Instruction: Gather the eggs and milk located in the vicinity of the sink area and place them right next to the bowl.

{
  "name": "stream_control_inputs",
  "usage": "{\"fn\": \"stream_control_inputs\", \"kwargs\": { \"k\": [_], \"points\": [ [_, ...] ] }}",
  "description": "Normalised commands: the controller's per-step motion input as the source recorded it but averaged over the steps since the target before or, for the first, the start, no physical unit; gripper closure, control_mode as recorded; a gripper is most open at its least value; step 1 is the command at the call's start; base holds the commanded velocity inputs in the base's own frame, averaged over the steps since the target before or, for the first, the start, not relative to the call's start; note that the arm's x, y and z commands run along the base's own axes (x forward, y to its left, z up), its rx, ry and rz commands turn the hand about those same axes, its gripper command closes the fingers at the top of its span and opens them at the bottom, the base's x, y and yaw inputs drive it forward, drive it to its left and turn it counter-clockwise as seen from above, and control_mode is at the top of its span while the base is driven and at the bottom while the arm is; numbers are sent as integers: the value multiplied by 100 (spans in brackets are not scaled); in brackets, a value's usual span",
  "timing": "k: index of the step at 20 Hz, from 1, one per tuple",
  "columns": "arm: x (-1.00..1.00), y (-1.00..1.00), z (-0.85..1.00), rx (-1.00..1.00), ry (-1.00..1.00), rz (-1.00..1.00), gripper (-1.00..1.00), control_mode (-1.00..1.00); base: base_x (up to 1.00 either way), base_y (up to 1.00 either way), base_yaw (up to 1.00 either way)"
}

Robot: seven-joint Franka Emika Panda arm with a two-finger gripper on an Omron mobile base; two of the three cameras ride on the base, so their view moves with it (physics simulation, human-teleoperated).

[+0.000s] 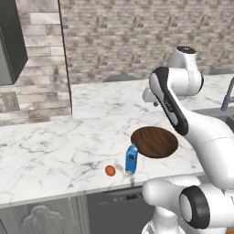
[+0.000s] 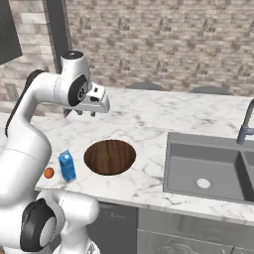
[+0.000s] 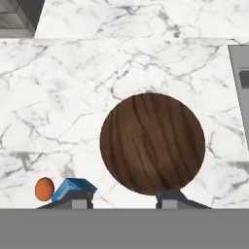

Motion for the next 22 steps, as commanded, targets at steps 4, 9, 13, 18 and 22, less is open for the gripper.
{"fn": "stream_control_inputs", "kwargs": {
  "k": [4,9,13,18,22],
  "points": [
    [0,21,-6,0,0,-7,-100,-100,0,0,0],
    [0,39,-22,1,2,-22,-100,-100,0,0,0],
    [0,50,-24,0,3,-20,-100,-100,0,0,0],
    [0,26,-18,0,1,-11,-100,-100,0,0,0],
    [-15,14,-23,0,8,-12,-100,-100,0,0,0]
  ]
}}
